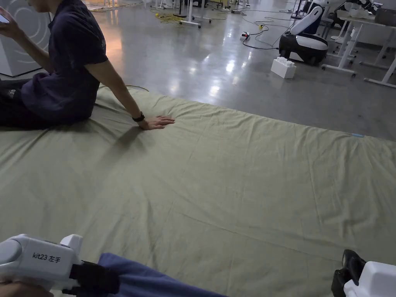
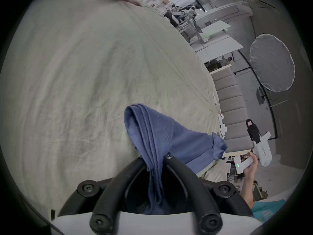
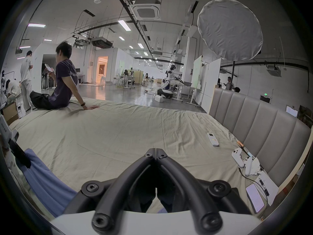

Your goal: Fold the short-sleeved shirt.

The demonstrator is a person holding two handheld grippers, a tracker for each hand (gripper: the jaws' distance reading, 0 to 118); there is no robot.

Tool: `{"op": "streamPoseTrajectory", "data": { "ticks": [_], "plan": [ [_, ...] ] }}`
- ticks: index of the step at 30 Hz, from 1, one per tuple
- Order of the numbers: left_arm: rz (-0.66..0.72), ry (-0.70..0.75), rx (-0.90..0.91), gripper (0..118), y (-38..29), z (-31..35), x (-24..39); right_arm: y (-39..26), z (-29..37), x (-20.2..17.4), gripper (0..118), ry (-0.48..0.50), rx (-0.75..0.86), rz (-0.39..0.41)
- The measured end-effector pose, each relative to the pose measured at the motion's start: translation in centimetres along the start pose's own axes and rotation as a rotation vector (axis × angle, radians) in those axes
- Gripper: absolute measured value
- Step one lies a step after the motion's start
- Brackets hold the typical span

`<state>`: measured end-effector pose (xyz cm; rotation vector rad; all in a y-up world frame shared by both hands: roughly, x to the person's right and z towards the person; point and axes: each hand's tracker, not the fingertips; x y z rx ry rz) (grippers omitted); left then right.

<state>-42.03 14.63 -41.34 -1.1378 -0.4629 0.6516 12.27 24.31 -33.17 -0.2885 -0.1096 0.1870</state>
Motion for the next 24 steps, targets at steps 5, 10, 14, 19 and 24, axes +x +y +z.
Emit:
{"op": "streamPoseTrajectory", "data": {
  "ticks": [5, 10, 14, 19, 24],
  "plan": [
    [-0.044, 0.07, 0.042, 9, 0.8, 3.5, 1.7, 0.4, -0.4, 0.6, 0, -0.009, 0.019, -0.014],
    [-0.069, 0.239, 0.075, 9, 1.8, 8.3, 1.6, 0.5, -0.7, 0.6, 0, 0.004, 0.026, -0.025],
    [-0.117, 0.42, 0.091, 9, 2.1, 11.1, 1.8, 0.6, -0.6, 0.3, 0, 0.013, 0.032, -0.022],
    [-0.147, 0.429, 0.063, 9, 1.0, 10.8, 4.4, 0.4, -0.6, -0.1, 0, 0.028, 0.031, -0.03],
    [-0.144, 0.178, 0.065, 9, -0.6, 8.9, 8.1, 0.0, -0.7, -0.4, 0, 0.04, 0.025, -0.035]
  ]
}}
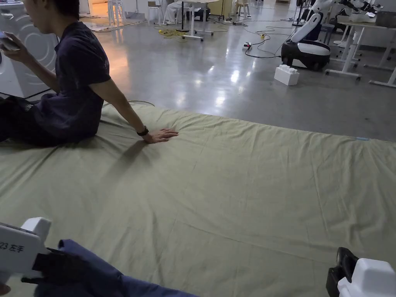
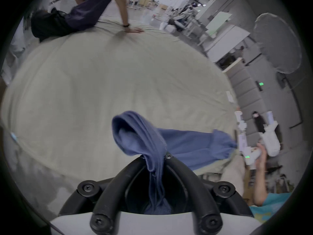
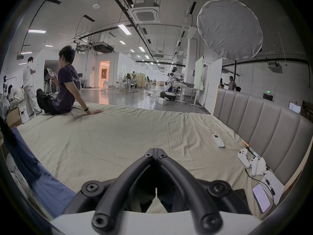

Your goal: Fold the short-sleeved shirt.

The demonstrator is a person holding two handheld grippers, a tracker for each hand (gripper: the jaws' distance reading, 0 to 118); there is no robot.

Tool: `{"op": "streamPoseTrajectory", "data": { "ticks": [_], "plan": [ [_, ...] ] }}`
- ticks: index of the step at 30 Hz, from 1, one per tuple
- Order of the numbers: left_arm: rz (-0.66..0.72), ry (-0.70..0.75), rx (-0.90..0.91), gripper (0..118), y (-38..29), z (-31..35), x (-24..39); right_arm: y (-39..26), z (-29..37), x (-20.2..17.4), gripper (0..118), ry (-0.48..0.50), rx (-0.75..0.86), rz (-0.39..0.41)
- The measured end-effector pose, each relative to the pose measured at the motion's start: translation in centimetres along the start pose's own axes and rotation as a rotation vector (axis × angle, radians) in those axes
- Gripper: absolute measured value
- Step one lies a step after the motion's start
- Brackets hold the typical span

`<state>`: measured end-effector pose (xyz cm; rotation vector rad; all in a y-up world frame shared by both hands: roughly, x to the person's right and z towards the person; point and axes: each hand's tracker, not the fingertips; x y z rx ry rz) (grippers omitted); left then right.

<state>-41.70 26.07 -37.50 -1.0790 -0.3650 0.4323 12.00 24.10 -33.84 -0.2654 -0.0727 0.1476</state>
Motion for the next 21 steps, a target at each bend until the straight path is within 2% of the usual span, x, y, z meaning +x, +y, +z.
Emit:
{"op": "streamPoseTrajectory", "data": {
  "ticks": [4, 6, 8, 11, 13, 18, 21],
  "plan": [
    [0.045, -0.197, 0.005, 9, -0.8, -1.9, 3.6, -0.4, 0.0, 0.1, 0, 0.003, -0.008, -0.005],
    [0.031, -0.23, -0.006, 9, -1.1, -3.3, 5.5, -0.5, -0.1, 0.2, 0, 0.003, -0.014, -0.006],
    [-0.014, -0.225, -0.027, 9, -1.2, -5.0, 7.4, -0.7, 0.0, 0.3, 0, 0.002, -0.021, -0.009],
    [-0.01, -0.21, -0.079, 9, -1.2, -8.9, 8.5, -1.0, 0.1, 0.6, 0, -0.003, -0.029, -0.013],
    [-0.032, -0.15, -0.119, 9, -1.5, -11.5, 9.4, -1.2, 0.2, 0.9, 0, -0.007, -0.034, -0.018],
    [-0.014, -0.062, -0.247, 9, -3.3, -17.4, 10.7, -1.6, 0.6, 1.5, 0, -0.017, -0.044, -0.019],
    [-0.007, -0.056, -0.285, 9, -4.3, -19.4, 10.7, -1.8, 0.8, 1.9, 0, -0.026, -0.049, -0.018]
  ]
}}
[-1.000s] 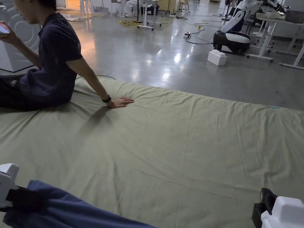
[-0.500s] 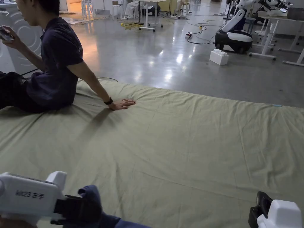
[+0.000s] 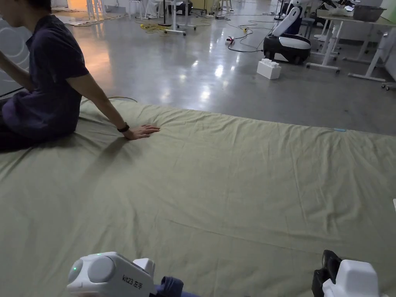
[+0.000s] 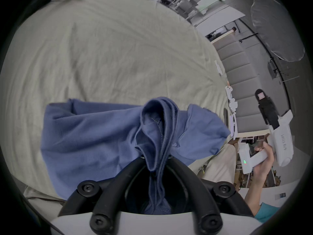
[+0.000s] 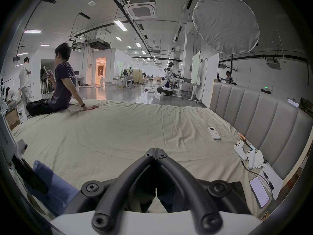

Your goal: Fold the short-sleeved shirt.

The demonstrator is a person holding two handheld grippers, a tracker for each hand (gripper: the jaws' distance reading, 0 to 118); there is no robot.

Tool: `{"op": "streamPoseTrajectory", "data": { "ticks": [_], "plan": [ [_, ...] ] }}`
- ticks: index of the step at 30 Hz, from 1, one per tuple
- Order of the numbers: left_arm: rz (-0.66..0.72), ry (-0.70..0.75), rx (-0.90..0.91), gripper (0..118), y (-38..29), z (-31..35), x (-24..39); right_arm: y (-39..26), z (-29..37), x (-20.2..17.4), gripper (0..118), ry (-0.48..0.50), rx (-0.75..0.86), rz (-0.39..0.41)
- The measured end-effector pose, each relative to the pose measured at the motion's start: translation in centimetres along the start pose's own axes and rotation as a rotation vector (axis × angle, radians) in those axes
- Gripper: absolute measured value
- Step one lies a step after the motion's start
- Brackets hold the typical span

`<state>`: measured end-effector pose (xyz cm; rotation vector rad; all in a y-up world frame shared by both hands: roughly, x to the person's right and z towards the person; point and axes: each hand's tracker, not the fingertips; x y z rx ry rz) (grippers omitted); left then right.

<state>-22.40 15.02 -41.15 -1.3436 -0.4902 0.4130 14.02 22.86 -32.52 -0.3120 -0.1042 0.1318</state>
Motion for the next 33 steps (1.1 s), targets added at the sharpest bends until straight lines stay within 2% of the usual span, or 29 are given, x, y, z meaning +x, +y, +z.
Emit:
{"op": "streamPoseTrajectory", "data": {
  "ticks": [5, 9, 12, 13, 15, 17, 18, 19, 22, 25, 26, 27, 28, 29, 33],
  "plan": [
    [0.005, 0.028, -0.034, 9, -0.7, -2.0, 0.0, -0.4, 0.2, 0.3, 0, -0.009, -0.016, -0.004],
    [0.023, 0.046, 0.019, 10, -1.0, -2.1, -0.2, -0.7, 0.4, 0.2, 0, -0.008, -0.028, -0.012],
    [0.042, 0.039, 0.045, 22, -1.2, -1.7, -0.2, -0.8, 0.4, 0.1, 0, -0.005, -0.033, -0.01],
    [0.044, 0.023, 0.054, 33, -1.2, -1.4, -0.1, -0.8, 0.5, 0.0, 0, -0.004, -0.035, -0.011],
    [0.04, 0.004, 0.072, 37, -1.4, -0.6, 0.1, -0.9, 0.5, -0.1, 0, 0.001, -0.037, -0.012],
    [0.02, -0.014, 0.098, 61, -1.6, 0.7, 0.4, -0.9, 0.6, -0.1, 0, 0.003, -0.037, -0.01],
    [0.011, -0.027, 0.122, 69, -1.7, 1.5, 0.5, -0.9, 0.6, -0.1, 0, 0.004, -0.037, -0.01],
    [0.01, -0.04, 0.15, 70, -1.8, 2.5, 0.5, -0.9, 0.6, -0.1, 0, 0.004, -0.037, -0.011],
    [0.028, -0.048, 0.205, 70, -1.8, 4.4, 0.0, -0.8, 0.6, 0.0, 0, 0.003, -0.036, -0.021],
    [0.031, 0.015, 0.263, 66, -2.2, 5.2, -0.6, -0.8, 0.7, 0.1, 0, 0.001, -0.032, -0.022],
    [0.029, 0.038, 0.251, 58, -2.4, 4.9, -0.8, -0.8, 0.7, 0.1, 0, 0.002, -0.032, -0.022],
    [0.03, 0.056, 0.237, 44, -2.5, 4.3, -0.8, -0.8, 0.7, 0.2, 0, 0.001, -0.032, -0.023],
    [0.033, 0.054, 0.221, 21, -2.6, 3.7, -0.8, -0.8, 0.7, 0.2, 0, 0.002, -0.033, -0.024],
    [0.033, 0.046, 0.196, 16, -2.6, 2.8, -0.8, -0.9, 0.7, 0.2, 0, 0.003, -0.034, -0.024],
    [0.005, -0.039, 0.14, 16, -3.2, -0.3, 0.5, -1.4, 0.7, 0.2, 0, 0.002, -0.044, -0.031]
  ]
}}
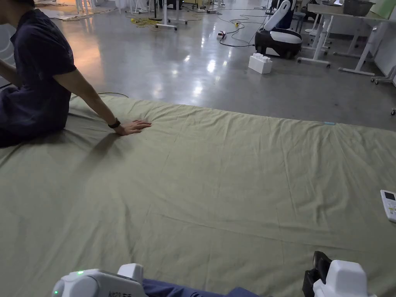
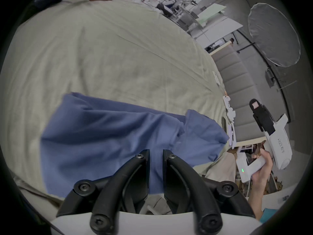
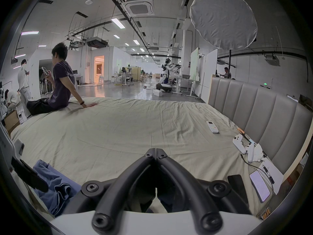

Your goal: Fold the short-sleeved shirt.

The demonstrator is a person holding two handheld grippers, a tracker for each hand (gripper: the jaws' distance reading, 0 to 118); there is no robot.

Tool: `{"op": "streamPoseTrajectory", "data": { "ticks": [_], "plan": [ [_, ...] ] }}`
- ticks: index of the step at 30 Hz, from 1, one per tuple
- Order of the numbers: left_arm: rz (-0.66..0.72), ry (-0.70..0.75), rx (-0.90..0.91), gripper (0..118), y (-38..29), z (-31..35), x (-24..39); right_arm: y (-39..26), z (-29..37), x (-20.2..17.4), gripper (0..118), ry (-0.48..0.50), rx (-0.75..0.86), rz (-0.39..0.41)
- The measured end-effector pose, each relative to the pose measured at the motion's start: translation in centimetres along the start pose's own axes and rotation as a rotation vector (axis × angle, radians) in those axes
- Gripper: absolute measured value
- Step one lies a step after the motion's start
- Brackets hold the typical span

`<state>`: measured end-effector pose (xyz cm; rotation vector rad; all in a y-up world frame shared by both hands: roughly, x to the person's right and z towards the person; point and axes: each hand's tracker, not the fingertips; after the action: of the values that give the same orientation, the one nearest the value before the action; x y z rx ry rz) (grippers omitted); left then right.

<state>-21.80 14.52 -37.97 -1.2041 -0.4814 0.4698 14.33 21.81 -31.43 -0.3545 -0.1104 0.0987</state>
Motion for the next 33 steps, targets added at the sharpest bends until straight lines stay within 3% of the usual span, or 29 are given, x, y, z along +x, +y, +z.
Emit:
{"op": "streamPoseTrajectory", "data": {
  "ticks": [9, 16, 18, 20, 21, 27, 33],
  "plan": [
    [-0.013, 0.053, 0.022, 11, 0.0, -5.9, 1.8, -0.4, 0.1, 0.4, 0, -0.006, -0.013, -0.004],
    [-0.035, -0.006, 0.032, 12, 0.5, -1.8, 1.2, -0.1, 0.3, 0.8, 0, -0.007, -0.005, 0.003],
    [-0.048, -0.031, 0.071, 30, 0.9, 0.7, 0.4, 0.1, 0.3, 0.9, 0, -0.006, 0.0, 0.004],
    [-0.042, -0.042, 0.108, 67, 1.2, 3.5, -1.1, 0.3, 0.4, 1.0, 0, -0.005, 0.007, 0.005],
    [-0.036, -0.037, 0.126, 74, 1.5, 4.8, -2.1, 0.3, 0.4, 1.0, 0, -0.006, 0.011, 0.005],
    [-0.013, 0.005, 0.191, 79, 2.7, 9.5, -9.1, 1.0, 0.0, 0.6, 0, -0.001, 0.025, -0.005],
    [0.065, -0.067, 0.077, 80, 2.2, 7.3, -14.9, 1.3, -0.2, -0.4, 0, 0.009, 0.025, 0.002]
  ]
}}
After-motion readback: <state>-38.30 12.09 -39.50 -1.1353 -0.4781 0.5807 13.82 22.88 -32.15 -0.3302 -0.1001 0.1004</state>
